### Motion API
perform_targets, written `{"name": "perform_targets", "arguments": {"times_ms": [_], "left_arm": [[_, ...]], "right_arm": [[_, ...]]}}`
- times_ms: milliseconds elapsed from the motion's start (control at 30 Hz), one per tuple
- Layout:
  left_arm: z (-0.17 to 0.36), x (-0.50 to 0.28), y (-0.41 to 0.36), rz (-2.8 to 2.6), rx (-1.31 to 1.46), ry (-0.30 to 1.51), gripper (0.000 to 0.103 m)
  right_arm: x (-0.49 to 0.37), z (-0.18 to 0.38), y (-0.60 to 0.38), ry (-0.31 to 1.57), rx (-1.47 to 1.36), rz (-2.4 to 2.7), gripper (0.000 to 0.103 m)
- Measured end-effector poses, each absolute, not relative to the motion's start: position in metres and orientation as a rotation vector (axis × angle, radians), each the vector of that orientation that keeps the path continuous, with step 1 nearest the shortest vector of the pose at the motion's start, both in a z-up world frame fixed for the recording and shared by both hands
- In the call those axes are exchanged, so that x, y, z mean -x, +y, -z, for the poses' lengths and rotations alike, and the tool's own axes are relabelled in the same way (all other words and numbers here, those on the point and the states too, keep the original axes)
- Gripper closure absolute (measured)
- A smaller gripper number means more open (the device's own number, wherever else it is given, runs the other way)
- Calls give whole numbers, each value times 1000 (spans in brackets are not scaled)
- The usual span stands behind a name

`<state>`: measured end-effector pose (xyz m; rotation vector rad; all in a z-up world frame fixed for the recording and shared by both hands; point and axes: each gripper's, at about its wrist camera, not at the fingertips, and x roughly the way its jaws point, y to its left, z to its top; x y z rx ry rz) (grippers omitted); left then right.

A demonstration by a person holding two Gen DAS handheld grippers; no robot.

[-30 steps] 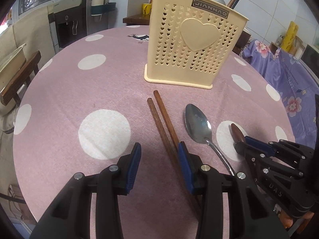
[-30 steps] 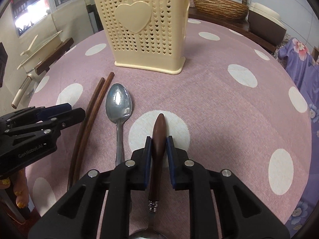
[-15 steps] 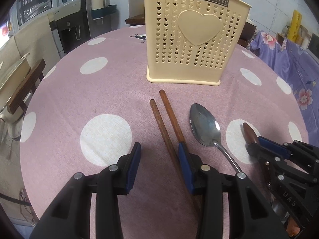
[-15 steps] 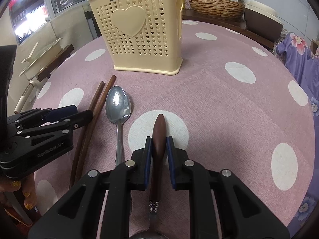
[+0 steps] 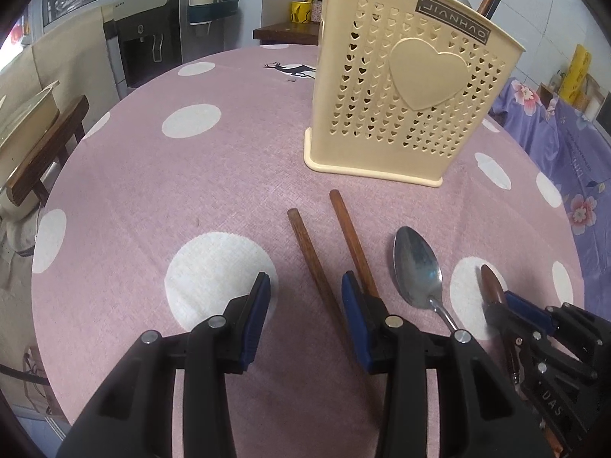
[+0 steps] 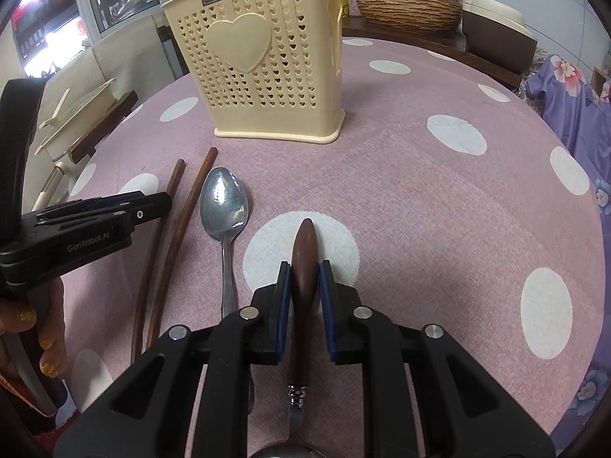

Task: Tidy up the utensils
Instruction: 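Close the left tool on a wooden chopstick while the right tool holds the spoon, then lift the wooden chopstick and brown spoon and carry them above the holder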

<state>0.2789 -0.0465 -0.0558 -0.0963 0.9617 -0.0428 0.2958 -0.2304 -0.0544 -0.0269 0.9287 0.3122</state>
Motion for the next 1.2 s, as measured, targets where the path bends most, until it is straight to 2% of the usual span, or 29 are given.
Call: {"name": "perform_targets", "arguments": {"times_ms": [333, 733, 1200], "left_arm": [[58, -282, -66, 39, 19, 954, 64], [58, -282, -67, 33, -42, 944, 89], [57, -285, -65, 45, -37, 951, 93]], "right_arm": [[-303, 54, -221, 932, 80, -300, 87], [-304, 54, -222, 935, 95, -321, 87], [-307, 53, -223, 941, 88, -340, 87]]}}
